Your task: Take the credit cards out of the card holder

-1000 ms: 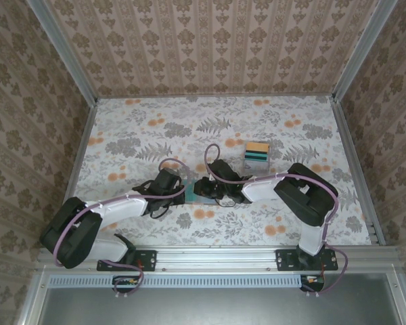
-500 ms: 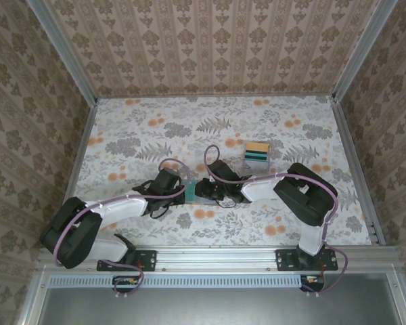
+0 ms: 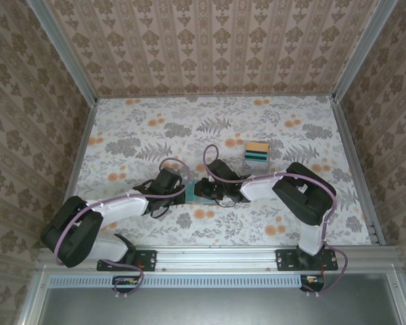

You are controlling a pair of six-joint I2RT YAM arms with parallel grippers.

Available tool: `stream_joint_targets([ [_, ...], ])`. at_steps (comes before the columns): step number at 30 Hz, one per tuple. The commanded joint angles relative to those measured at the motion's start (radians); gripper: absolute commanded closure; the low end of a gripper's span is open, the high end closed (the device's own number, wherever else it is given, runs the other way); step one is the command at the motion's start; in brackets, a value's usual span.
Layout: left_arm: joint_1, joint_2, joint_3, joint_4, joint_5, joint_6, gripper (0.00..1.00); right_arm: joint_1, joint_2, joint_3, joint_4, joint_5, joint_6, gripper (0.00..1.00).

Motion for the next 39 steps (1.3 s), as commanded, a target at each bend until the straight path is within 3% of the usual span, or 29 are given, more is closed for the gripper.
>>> stream_joint_targets([
  [1, -0.017, 0.040, -0.004, -0.059, 0.030, 0.006, 1.00, 0.013, 0.051, 0.019, 0.041, -0.042, 0.017, 0.80],
  [11, -0.025, 0.034, -0.001, -0.056, 0.037, 0.016, 1.00, 0.015, 0.054, 0.010, 0.060, -0.047, 0.031, 0.91],
  [14, -0.028, 0.028, -0.001, -0.059, 0.033, 0.016, 1.00, 0.015, 0.053, 0.007, 0.068, -0.050, 0.035, 1.00],
  [15, -0.027, 0.025, 0.001, -0.064, 0.032, 0.017, 1.00, 0.014, 0.052, 0.003, 0.069, -0.046, 0.035, 1.00],
  [22, -0.014, -0.058, 0.009, -0.127, 0.008, 0.030, 0.76, 0.005, 0.016, -0.031, 0.071, -0.019, 0.039, 1.00],
  [39, 0.014, -0.081, 0.013, -0.141, 0.004, 0.037, 0.74, -0.030, -0.088, -0.096, 0.010, 0.030, 0.023, 1.00],
])
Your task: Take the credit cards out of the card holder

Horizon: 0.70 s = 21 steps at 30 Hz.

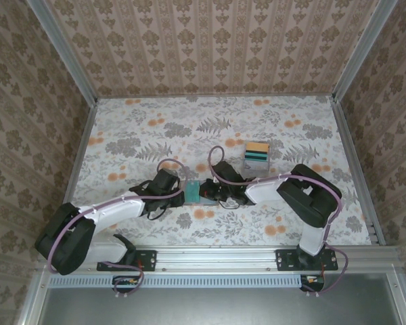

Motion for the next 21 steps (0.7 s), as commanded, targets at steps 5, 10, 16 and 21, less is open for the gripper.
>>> stream_joint_targets([
  [5, 0.009, -0.007, 0.020, -0.016, 0.024, 0.024, 0.79, -0.009, -0.028, -0.013, -0.036, 0.019, -0.006, 1.00],
  [10, -0.003, -0.009, 0.047, -0.017, 0.034, 0.031, 0.86, -0.011, -0.015, -0.009, -0.028, 0.019, -0.001, 1.00],
  [16, -0.016, 0.001, 0.080, -0.009, 0.036, 0.042, 0.90, -0.012, -0.004, -0.004, -0.023, 0.008, -0.001, 1.00],
  [21, -0.021, 0.057, 0.096, 0.010, 0.039, 0.045, 0.91, -0.012, -0.003, -0.001, -0.023, 0.005, -0.003, 1.00],
])
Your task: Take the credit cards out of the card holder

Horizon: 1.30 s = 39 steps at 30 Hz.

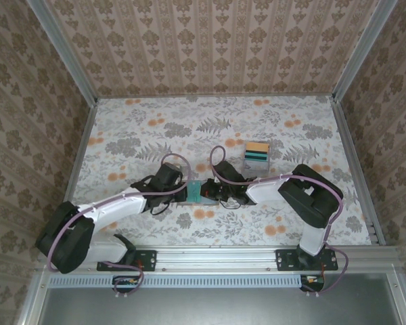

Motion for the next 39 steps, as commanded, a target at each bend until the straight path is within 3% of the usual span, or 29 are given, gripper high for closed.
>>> stream_joint_targets([
  [1, -0.006, 0.045, 0.019, 0.013, 0.016, 0.024, 0.91, -0.006, 0.005, 0.003, -0.012, 0.001, -0.004, 1.00],
  [8, -0.004, 0.097, 0.007, 0.019, 0.002, 0.011, 0.93, -0.007, 0.014, 0.006, 0.007, -0.015, -0.007, 1.00],
  [12, -0.006, 0.117, 0.003, 0.012, -0.003, 0.003, 0.96, -0.007, 0.023, 0.009, 0.014, -0.020, -0.007, 0.85],
  [18, -0.006, 0.116, -0.011, 0.015, 0.001, -0.005, 0.97, -0.007, 0.040, 0.015, 0.020, -0.031, -0.003, 0.80],
  [27, -0.007, 0.113, -0.016, 0.016, 0.004, -0.005, 0.98, -0.007, 0.059, 0.020, 0.039, -0.042, 0.006, 0.85],
  [30, -0.006, 0.111, -0.020, 0.014, -0.002, -0.007, 0.98, -0.007, 0.058, 0.013, 0.050, -0.036, 0.014, 1.00],
  [39, 0.011, 0.111, -0.027, -0.005, -0.014, -0.007, 0.99, -0.041, -0.025, -0.078, 0.063, -0.016, 0.006, 1.00],
])
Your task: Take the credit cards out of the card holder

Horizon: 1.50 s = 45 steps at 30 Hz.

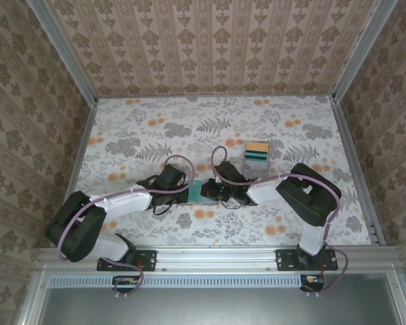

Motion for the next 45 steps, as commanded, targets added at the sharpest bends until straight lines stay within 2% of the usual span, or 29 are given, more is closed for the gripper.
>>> stream_joint_targets([
  [1, 0.010, 0.010, -0.028, -0.040, -0.018, -0.006, 0.99, -0.024, -0.050, -0.053, -0.014, 0.015, -0.009, 1.00],
  [14, 0.013, -0.048, -0.016, -0.073, -0.013, 0.006, 0.98, -0.096, -0.288, -0.167, -0.097, -0.005, -0.096, 1.00],
  [22, 0.011, -0.169, 0.026, -0.121, -0.002, 0.032, 0.91, -0.100, -0.534, -0.057, -0.468, 0.078, -0.301, 1.00],
  [25, 0.010, -0.236, 0.030, -0.137, -0.009, 0.052, 0.72, -0.100, -0.609, 0.036, -0.672, 0.161, -0.430, 1.00],
  [27, 0.012, -0.292, 0.019, -0.138, -0.017, 0.067, 0.55, -0.100, -0.638, 0.102, -0.787, 0.215, -0.530, 1.00],
  [30, 0.016, -0.366, -0.014, -0.119, -0.029, 0.094, 0.23, -0.100, -0.643, 0.197, -0.913, 0.279, -0.687, 1.00],
  [32, 0.019, -0.407, -0.040, -0.099, -0.034, 0.106, 0.10, -0.100, -0.633, 0.252, -0.982, 0.310, -0.799, 1.00],
  [38, 0.023, -0.462, -0.098, -0.035, -0.020, 0.137, 0.06, -0.100, -0.614, 0.331, -1.057, 0.436, -1.107, 1.00],
  [41, 0.024, -0.476, -0.124, 0.004, -0.003, 0.148, 0.05, -0.100, -0.616, 0.327, -1.042, 0.490, -1.262, 1.00],
  [42, 0.024, -0.481, -0.128, 0.008, 0.001, 0.148, 0.00, -0.100, -0.617, 0.323, -1.032, 0.521, -1.315, 1.00],
  [45, 0.024, -0.499, -0.138, 0.020, 0.020, 0.148, 0.00, -0.104, -0.608, 0.317, -1.010, 0.610, -1.451, 1.00],
])
